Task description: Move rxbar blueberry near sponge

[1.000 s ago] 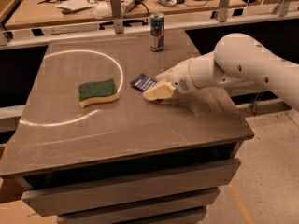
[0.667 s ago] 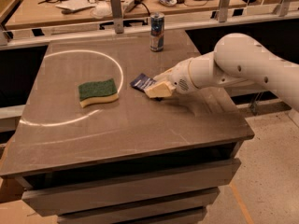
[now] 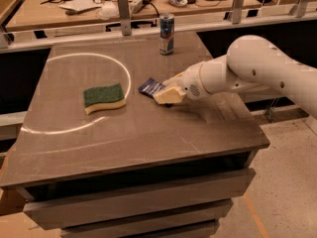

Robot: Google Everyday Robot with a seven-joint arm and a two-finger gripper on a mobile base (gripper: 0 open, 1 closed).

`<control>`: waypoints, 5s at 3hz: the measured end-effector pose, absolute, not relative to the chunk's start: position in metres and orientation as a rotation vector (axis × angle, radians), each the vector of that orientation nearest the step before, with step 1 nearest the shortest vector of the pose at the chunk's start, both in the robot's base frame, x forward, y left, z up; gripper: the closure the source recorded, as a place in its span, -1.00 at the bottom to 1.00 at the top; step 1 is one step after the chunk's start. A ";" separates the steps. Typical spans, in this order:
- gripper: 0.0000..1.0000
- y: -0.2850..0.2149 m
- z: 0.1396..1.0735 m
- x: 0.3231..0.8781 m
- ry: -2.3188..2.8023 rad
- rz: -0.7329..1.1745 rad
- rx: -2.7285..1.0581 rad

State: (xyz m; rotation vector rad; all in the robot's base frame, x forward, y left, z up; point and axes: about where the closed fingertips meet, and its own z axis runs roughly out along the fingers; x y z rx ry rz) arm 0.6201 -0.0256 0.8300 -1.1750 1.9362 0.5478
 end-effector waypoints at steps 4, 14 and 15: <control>1.00 -0.014 0.861 0.616 1.850 0.598 -1.237; -1.00 -0.017 0.875 0.627 1.797 0.534 -1.210; -1.00 -0.075 0.883 0.635 1.862 0.359 -1.115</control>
Offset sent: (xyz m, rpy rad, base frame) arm -0.0390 0.0800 0.0842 0.2613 -0.1271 0.4160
